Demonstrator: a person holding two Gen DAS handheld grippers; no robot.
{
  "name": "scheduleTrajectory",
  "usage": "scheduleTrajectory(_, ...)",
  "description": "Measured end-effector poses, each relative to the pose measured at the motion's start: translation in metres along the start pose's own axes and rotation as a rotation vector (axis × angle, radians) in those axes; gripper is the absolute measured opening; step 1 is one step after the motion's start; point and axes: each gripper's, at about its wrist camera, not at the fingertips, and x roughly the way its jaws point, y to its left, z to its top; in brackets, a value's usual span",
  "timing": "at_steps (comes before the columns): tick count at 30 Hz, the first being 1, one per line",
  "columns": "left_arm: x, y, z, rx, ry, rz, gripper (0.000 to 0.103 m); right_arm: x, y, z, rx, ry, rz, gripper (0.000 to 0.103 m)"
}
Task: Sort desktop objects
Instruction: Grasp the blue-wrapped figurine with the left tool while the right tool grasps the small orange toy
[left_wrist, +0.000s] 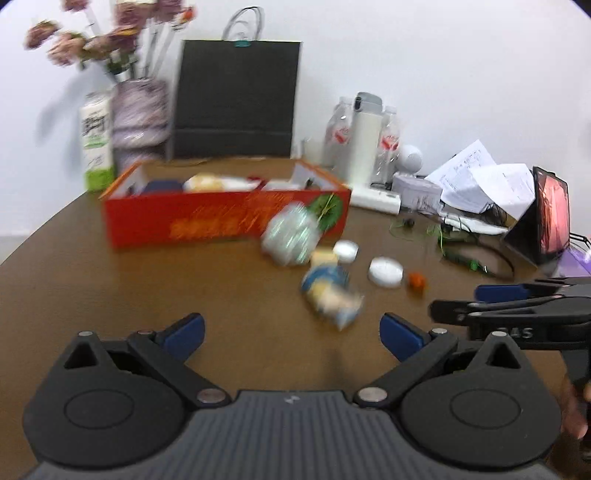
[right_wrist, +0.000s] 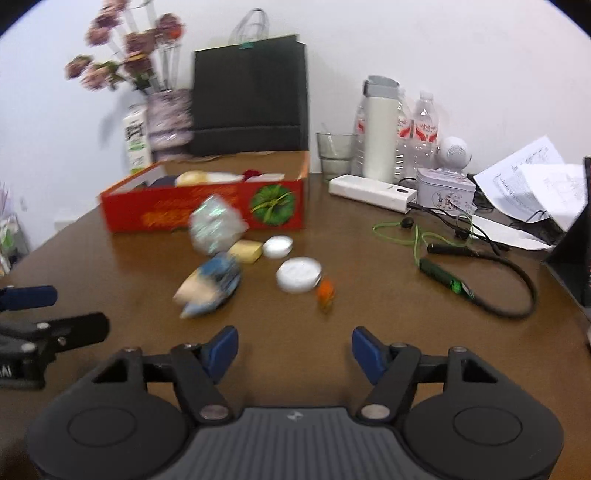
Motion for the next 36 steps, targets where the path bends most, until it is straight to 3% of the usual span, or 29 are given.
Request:
scheduleTrajectory(4,0.056,-0.015,0.023,0.005,0.065,-0.093,0.079,0.052,-0.011,0.024,-0.04,0.06,-0.038,0.054)
scheduleTrajectory(8,0.083,-0.021,0.026,-0.009,0.102,-0.097,0.071,0.076,-0.014,0.027,-0.042,0.088,-0.026,0.048)
scheduleTrajectory(9,0.087,-0.021,0.025,-0.008,0.118,-0.103,0.066,0.078,-0.015,0.027,-0.041,0.078,-0.025,0.043)
scheduleTrajectory(12,0.095,-0.022,0.021,-0.008,0.148,-0.092,0.035,0.079,-0.016,0.028,-0.029,0.076,-0.004,0.021)
scheduleTrajectory(13,0.094,-0.021,0.02,-0.004,0.147,-0.093,0.032,0.079,-0.015,0.027,-0.034,0.074,-0.003,0.017)
scheduleTrajectory(17,0.08,-0.023,0.02,-0.004,0.166,-0.075,0.018,0.07,-0.011,0.025,-0.02,0.072,0.009,0.014)
scheduleTrajectory(27,-0.037,-0.008,0.011,-0.062,0.039,-0.077,0.014,-0.022,0.023,0.011,-0.059,-0.03,0.121,0.014)
scheduleTrajectory(31,-0.076,0.0,-0.004,-0.048,0.006,0.006,0.014,-0.052,0.044,-0.007,-0.043,-0.023,0.206,0.014)
scheduleTrajectory(36,-0.107,0.011,-0.025,-0.045,-0.005,0.064,0.014,-0.075,0.064,-0.033,-0.014,0.002,0.25,0.014)
